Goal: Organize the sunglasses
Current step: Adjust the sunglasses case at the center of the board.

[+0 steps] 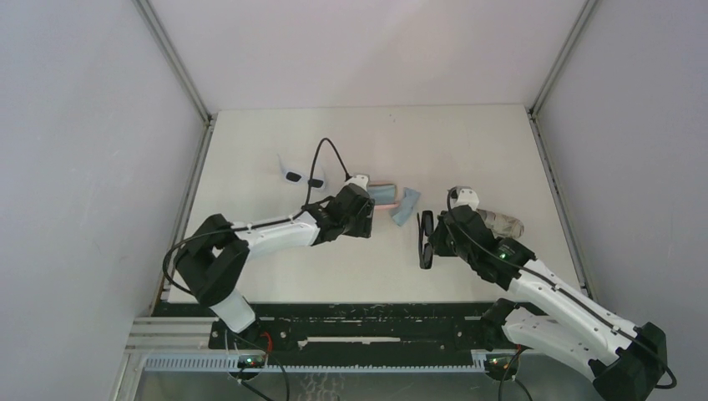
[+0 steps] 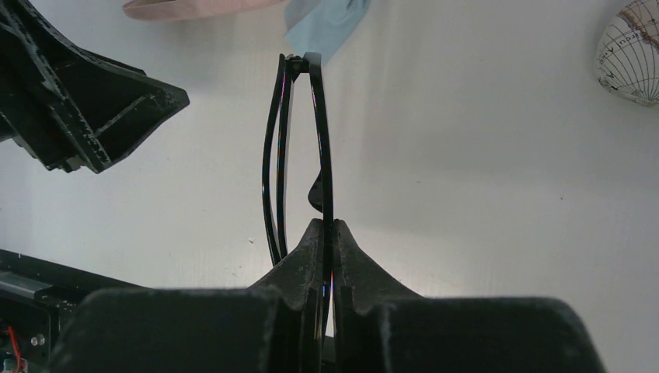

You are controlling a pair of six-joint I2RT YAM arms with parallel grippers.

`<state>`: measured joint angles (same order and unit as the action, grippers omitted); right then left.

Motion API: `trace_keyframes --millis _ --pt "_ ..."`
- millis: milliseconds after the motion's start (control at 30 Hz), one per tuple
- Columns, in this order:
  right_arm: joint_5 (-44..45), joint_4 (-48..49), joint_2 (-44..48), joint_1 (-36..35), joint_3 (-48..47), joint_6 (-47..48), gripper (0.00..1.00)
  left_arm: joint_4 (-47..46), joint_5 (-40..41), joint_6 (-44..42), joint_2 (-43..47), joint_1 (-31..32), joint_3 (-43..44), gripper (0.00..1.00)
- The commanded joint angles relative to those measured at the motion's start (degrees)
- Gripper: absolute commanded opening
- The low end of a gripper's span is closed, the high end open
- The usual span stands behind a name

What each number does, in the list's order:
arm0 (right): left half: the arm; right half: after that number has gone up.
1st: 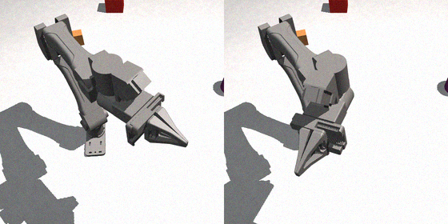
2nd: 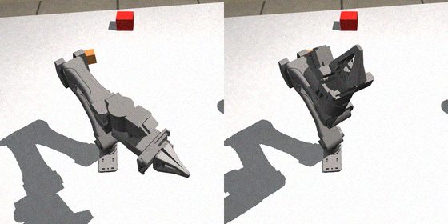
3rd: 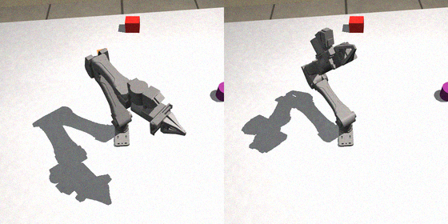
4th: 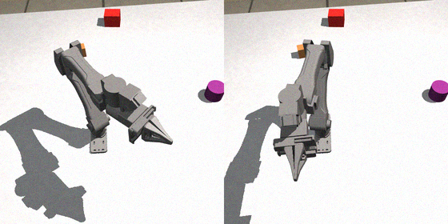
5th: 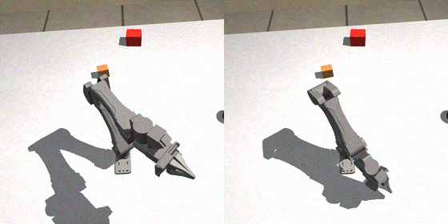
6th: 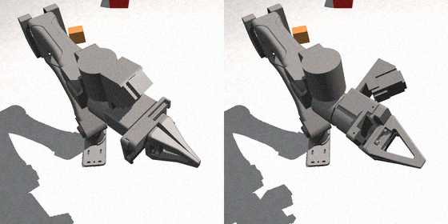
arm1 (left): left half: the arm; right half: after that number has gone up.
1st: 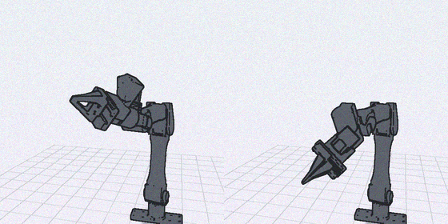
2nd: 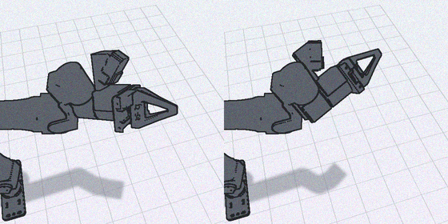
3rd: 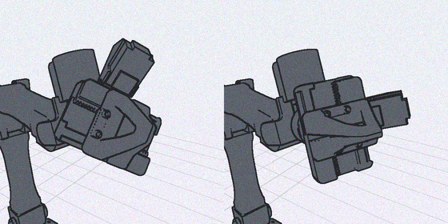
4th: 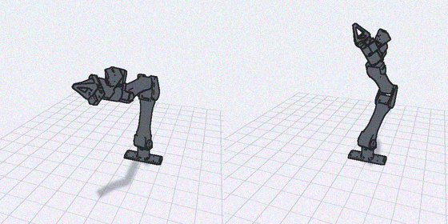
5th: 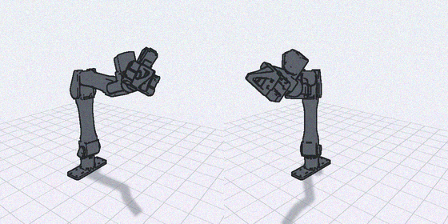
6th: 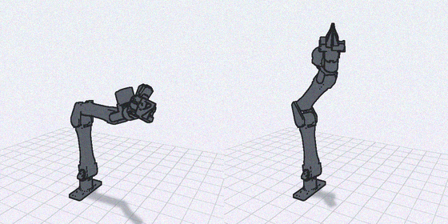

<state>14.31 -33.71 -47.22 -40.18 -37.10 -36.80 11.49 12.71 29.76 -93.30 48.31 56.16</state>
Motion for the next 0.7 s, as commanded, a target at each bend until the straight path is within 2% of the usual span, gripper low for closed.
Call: trace_keyframes --millis 0,267,667 --pt "-1.3 3.0 1.4 0.8 0.7 0.2 0.0 -6.7 -1.4 6.4 -0.4 -1.6 -2.3 0.59" --pt "-2.0 3.8 1.2 1.1 1.2 0.2 0.0 -10.3 -1.1 12.1 -4.2 -4.8 -2.6 0.56" --pt "-2.9 4.1 1.5 2.6 1.2 1.1 0.0 -9.9 -1.4 11.3 -6.7 -8.3 -1.2 0.55"
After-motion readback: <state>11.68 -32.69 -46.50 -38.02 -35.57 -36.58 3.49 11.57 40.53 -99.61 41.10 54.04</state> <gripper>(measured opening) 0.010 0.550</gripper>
